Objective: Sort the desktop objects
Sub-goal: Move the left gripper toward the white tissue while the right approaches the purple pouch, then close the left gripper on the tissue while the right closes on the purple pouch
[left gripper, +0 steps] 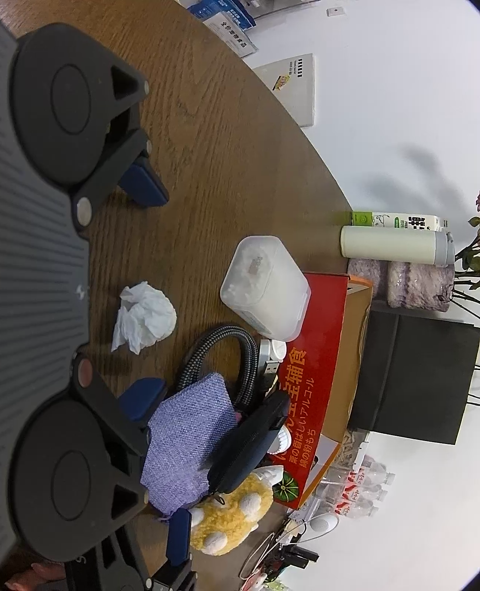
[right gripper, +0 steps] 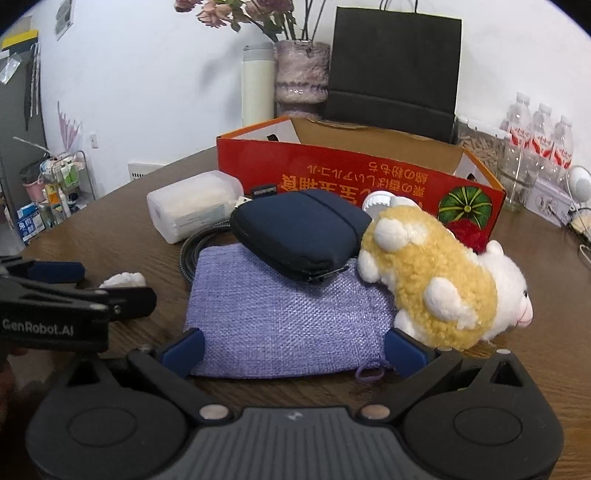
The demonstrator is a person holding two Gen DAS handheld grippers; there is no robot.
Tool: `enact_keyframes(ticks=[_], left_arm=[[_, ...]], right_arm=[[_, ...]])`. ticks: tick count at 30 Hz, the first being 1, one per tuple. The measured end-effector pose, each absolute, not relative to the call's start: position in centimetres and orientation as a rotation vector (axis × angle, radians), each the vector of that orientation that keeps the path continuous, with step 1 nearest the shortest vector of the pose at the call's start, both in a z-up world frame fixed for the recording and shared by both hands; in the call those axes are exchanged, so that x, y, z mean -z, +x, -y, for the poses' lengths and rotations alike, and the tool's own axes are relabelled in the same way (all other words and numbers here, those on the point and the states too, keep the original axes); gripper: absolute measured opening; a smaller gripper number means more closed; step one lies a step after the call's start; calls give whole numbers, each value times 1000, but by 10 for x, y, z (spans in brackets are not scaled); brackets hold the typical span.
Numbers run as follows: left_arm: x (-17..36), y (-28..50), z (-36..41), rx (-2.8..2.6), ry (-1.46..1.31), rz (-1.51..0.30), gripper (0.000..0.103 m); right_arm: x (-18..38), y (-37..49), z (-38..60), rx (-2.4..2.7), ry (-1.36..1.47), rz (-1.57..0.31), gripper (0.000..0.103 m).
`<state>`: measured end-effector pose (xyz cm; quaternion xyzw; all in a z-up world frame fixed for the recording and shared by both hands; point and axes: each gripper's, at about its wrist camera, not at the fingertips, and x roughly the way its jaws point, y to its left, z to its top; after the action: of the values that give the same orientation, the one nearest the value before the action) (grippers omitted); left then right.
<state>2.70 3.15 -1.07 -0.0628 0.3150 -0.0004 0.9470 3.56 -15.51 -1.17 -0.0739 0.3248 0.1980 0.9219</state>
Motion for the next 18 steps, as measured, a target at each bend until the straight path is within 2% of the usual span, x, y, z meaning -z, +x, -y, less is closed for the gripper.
enact_keyframes(ticks=[7, 9, 15, 17, 18], left_arm=[[10, 25, -28, 14, -106, -632, 79], [10, 24, -27, 23, -99, -629, 75], [9, 20, -21, 47, -82, -626, 65], [9, 19, -20, 54, -81, -624, 60], [9, 18, -19, 55, -77, -624, 58]], right_arm=[[11, 36, 156, -413, -150, -671, 103], [11, 35, 156, -422, -150, -665, 100], [8, 27, 158, -426, -147, -639, 76], [6, 26, 159, -418, -143, -628, 58], [6, 25, 160, -414, -141, -624, 53]])
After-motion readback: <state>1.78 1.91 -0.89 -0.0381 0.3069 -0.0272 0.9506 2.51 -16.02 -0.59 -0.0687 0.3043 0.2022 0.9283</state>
